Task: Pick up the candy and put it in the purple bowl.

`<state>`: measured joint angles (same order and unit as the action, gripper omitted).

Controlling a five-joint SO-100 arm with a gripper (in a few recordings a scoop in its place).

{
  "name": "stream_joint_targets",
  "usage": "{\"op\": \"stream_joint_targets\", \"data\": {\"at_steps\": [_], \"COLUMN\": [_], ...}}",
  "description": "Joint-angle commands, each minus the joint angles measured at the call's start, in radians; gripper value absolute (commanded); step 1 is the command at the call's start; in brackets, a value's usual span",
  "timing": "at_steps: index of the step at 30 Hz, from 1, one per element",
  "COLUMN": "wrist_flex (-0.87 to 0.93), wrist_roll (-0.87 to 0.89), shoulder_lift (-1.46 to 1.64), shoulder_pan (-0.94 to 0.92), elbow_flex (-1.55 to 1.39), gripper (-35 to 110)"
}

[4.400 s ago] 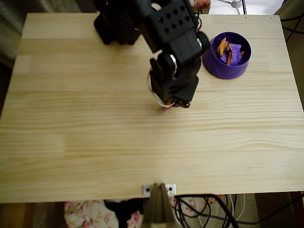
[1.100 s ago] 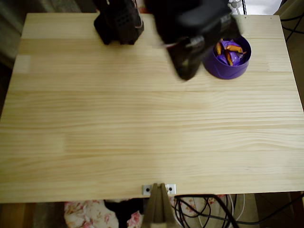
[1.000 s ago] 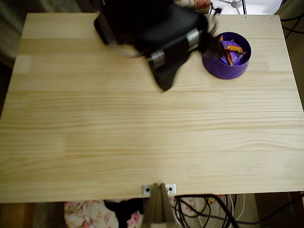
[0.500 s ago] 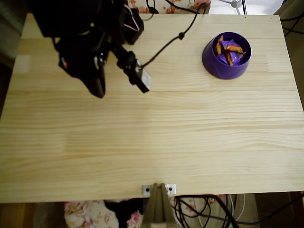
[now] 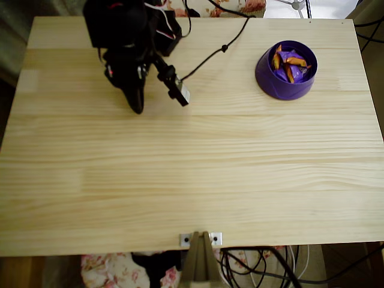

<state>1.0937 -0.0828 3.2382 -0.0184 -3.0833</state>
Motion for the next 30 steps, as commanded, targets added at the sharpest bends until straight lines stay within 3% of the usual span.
{"op": "stream_joint_targets", "data": {"at_steps": [1, 9, 13, 15, 30], "wrist_flex": [0.029, 0.031, 0.031, 0.031, 0.034], "wrist_roll": [0.002, -0.003, -0.046, -0.066, 0.014], "shoulder_lift": [0.126, 0.126, 0.126, 0.126, 0.126], "shoulder_pan": [-0.055, -0.064, -0.014, 0.006, -0.064], "elbow_flex": [-0.015, -0.017, -0.017, -0.017, -0.017], "gripper": [0, 0, 7, 0, 0]}}
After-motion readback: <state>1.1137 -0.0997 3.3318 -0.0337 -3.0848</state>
